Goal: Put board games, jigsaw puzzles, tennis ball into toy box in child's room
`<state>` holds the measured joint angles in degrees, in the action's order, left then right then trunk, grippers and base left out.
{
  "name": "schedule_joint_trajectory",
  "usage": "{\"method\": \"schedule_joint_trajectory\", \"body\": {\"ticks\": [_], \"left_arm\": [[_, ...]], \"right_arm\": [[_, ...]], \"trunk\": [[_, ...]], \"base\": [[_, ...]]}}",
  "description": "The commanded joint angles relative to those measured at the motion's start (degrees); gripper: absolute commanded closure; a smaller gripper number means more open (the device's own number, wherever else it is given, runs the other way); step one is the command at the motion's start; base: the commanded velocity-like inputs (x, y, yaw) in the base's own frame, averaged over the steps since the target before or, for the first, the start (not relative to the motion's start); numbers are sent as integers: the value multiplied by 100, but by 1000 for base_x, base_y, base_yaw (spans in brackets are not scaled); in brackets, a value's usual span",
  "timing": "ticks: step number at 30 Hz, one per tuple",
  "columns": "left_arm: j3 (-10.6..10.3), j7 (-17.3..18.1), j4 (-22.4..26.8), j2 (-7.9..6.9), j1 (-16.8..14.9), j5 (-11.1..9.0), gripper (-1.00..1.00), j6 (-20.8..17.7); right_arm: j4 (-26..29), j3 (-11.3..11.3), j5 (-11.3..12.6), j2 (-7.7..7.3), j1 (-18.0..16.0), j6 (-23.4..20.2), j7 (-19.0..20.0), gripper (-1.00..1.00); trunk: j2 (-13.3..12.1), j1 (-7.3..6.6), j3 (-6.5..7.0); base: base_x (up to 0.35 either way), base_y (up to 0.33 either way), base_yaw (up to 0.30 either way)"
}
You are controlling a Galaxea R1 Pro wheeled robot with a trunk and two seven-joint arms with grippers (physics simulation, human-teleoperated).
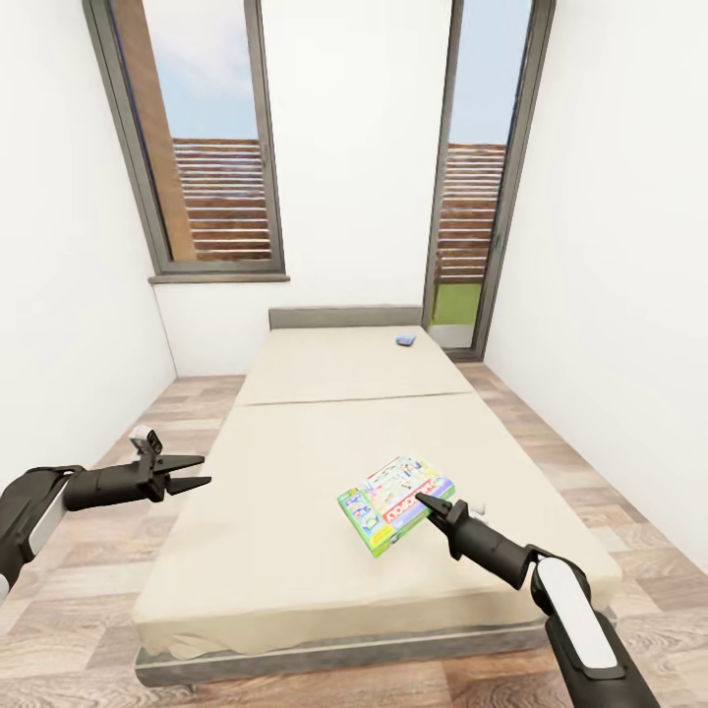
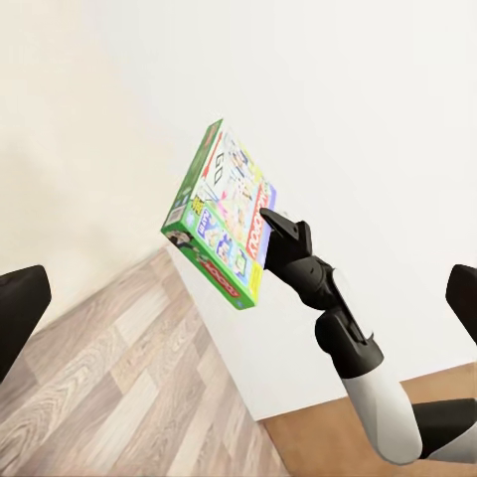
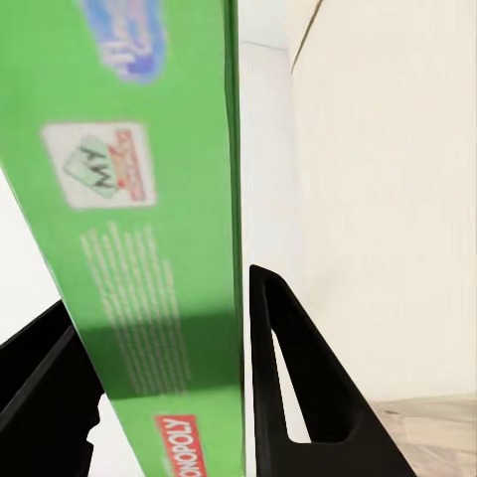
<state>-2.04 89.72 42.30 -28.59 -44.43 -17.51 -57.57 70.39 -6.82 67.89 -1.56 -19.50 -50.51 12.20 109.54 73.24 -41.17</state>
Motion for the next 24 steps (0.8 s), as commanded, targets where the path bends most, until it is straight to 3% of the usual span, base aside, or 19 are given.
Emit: {"method": "schedule_joint_trajectory", "body": {"ticks": [1, 10, 24], "left_arm": [[-22, 28, -2, -6, -4, -7, -100, -61], [-16, 28, -2, -9, -4, -7, -100, -61], [-22, 28, -2, -8, -4, -7, -100, -61]], "right_arm": [[-1, -12, -48, 2, -1, -25, 43, 100], [1, -27, -48, 10, 7, -16, 46, 100], [1, 14, -48, 15, 9, -5, 51, 100]], "trunk": [[-39, -23, 13], [-400, -221, 174], [-961, -528, 426]], "base": [[0, 0, 0], [0, 0, -161], [0, 0, -17]]}}
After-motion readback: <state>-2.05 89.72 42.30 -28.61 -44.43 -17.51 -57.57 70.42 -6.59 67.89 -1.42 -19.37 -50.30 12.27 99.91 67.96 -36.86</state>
